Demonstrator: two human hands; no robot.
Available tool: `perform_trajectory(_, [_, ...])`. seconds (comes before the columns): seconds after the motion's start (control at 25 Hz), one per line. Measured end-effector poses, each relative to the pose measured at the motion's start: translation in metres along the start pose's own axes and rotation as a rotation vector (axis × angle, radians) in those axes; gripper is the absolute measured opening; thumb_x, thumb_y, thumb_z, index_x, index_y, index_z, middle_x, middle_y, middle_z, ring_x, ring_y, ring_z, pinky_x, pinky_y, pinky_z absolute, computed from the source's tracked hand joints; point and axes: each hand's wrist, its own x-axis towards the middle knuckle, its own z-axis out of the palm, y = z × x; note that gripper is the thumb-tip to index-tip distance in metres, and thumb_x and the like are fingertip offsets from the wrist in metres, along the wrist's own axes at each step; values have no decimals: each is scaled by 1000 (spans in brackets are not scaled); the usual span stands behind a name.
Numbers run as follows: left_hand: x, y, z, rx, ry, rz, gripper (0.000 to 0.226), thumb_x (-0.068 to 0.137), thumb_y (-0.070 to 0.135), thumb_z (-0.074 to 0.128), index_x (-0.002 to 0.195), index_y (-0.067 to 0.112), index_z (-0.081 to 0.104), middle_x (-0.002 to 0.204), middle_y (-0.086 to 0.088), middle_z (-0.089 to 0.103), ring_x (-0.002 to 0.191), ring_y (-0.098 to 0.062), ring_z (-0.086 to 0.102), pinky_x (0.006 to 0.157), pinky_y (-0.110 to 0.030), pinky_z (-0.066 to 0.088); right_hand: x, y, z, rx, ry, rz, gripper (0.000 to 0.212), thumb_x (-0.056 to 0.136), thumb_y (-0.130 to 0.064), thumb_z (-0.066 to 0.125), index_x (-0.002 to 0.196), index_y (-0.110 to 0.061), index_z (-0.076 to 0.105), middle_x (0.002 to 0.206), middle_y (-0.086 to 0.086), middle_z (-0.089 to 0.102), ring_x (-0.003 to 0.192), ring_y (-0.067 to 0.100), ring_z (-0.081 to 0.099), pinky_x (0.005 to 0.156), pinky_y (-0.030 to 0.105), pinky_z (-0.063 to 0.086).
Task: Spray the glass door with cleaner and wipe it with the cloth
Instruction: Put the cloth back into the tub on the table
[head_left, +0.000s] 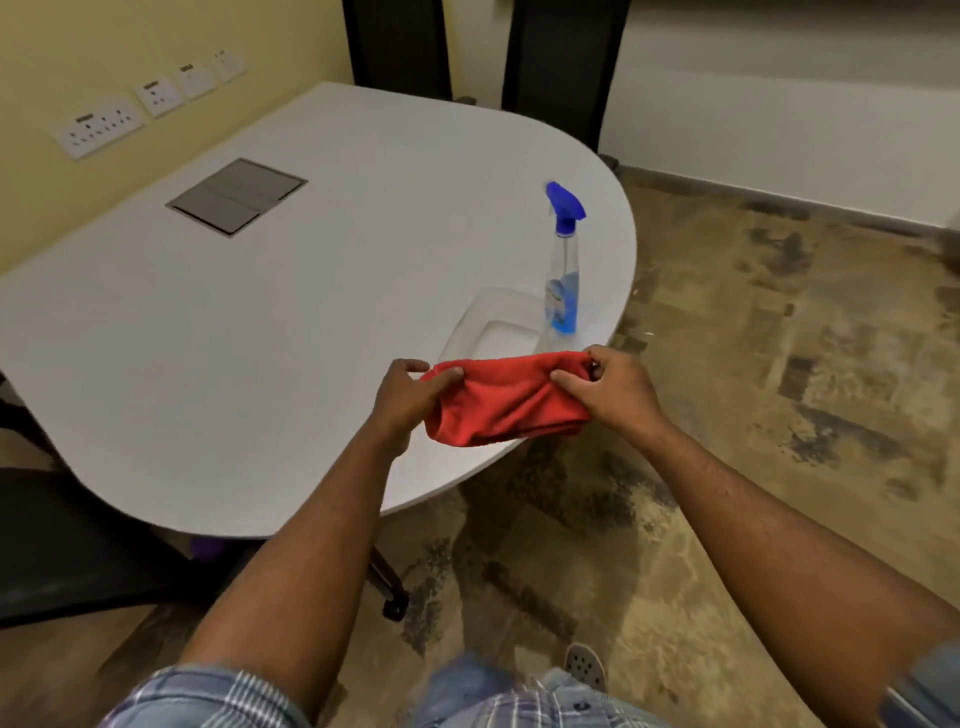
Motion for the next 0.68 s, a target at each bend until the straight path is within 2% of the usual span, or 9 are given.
perform_trajectory(0.08, [30,15,-11,3,-65,-48,68,70,36,88,123,12,52,117,-10,62,106,-24,63,86,-36,55,25,-2,15,34,-22,53,30,82,-41,74,100,-18,66,89,-3,65,80,13,61,62,24,47])
perform_trajectory(0.12, [44,21,-13,39,-89,-39,64,70,32,88,120,11,56,113,-10,64,104,-24,64,83,-34,55,36,-3,24,67,-34,84,36,83,-42,73,106,-16,66,95,-1,67,86,15,63,70,29,54])
perform_trajectory(0.2, [68,30,-12,155,-66,21,42,73,23,85,107,9,64,101,-8,68,95,-24,67,71,-30,54,58,-5,40,137,-60,142,41,83,-42,73,112,-15,65,101,1,69,92,19,66,83,39,58])
perform_trajectory(0.24, [82,34,-9,216,-28,52,34,74,21,83,101,9,66,95,-7,69,91,-24,67,67,-30,53,71,-5,49,150,-78,167,39,84,-41,73,112,-15,65,101,1,69,93,19,66,85,41,58])
perform_trajectory(0.32, [108,39,-3,366,48,114,25,76,22,79,95,12,68,90,-5,69,88,-26,67,69,-32,54,90,-7,63,128,-96,199,33,86,-37,71,110,-14,66,99,1,68,93,19,65,86,38,56])
perform_trajectory(0.44, [141,41,9,563,64,168,25,78,26,74,100,16,69,93,-6,69,85,-25,63,74,-31,51,111,-14,87,63,-55,224,31,89,-34,69,111,-11,67,97,0,65,92,17,60,79,27,46])
perform_trajectory(0.56, [167,39,25,643,40,217,24,82,25,72,103,15,69,92,-5,68,86,-25,62,71,-27,41,129,-13,113,-11,-34,239,32,89,-35,68,110,-10,67,102,4,67,93,19,61,79,26,44])
perform_trajectory(0.64, [180,34,36,711,2,253,25,83,25,69,105,15,68,97,-6,69,91,-27,63,70,-29,43,137,-6,124,-112,-29,223,35,89,-35,68,113,-9,66,114,7,66,105,23,60,87,29,46])
perform_trajectory(0.68, [186,30,41,779,-15,274,25,83,25,68,106,15,68,101,-7,68,93,-28,63,71,-31,46,140,0,128,-220,-35,190,37,89,-37,67,114,-9,66,128,8,61,118,26,55,98,34,43])
